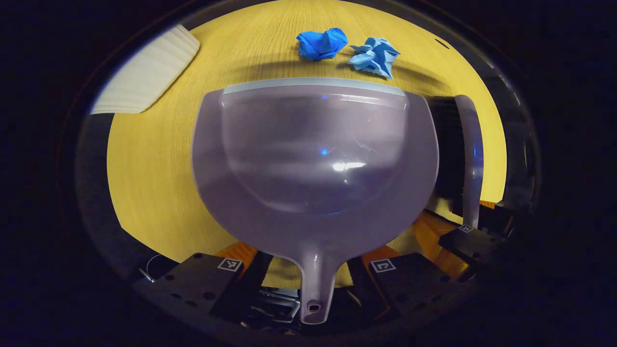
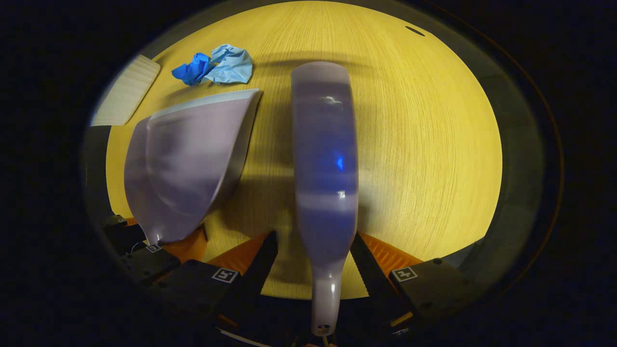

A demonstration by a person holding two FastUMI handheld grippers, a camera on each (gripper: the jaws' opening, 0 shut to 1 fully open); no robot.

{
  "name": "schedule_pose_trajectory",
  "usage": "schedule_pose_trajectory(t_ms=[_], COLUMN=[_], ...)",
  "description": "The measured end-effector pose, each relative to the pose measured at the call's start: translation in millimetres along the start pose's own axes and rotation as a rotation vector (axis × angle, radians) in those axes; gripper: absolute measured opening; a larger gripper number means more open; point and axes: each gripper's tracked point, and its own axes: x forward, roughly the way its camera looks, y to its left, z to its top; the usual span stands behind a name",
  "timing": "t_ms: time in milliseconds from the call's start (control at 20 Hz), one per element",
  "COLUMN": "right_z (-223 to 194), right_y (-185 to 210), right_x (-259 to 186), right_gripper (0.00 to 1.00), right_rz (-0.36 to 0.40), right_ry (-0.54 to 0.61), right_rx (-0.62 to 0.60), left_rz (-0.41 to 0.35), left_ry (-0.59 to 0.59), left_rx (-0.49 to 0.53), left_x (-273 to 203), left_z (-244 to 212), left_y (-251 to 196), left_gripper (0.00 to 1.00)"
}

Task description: Pick up the small broom and dustpan from the desktop, sweep the trash into the dustpan with the broom, and then empty the trash into the garbage bin.

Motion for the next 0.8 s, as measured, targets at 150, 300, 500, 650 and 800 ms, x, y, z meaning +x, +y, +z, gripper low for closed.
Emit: schedule_pose_trajectory(t_ms=[150, 300, 500, 650, 800], right_z=[-2.7, -3.3, -4.1, -8.8, -11.7], right_y=[0.2, 1.3, 0.7, 3.7, 7.8], right_x=[-0.2, 0.4, -0.3, -0.9, -11.4], right_gripper=[0.83, 0.59, 0.28, 0.21, 0.2], right_rz=[0.002, 0.005, 0.008, 0.05, 0.092], right_ry=[0.0, 0.003, 0.001, 0.007, 0.002], right_rx=[0.005, 0.021, 0.012, 0.022, 0.021], left_rz=[-0.006, -0.014, -0.01, -0.02, -0.04], left_ry=[-0.02, -0.022, -0.02, 0.001, -0.016], left_rx=[-0.013, -0.033, -0.015, -0.013, 0.007], left_x=[6.2, 4.7, 3.7, 1.7, -12.6], left_z=[-1.7, -5.0, -5.5, -8.6, -12.5], left_y=[-4.9, -0.9, -2.6, 0.9, 4.1], left_gripper=[0.67, 0.37, 0.29, 0.28, 0.25])
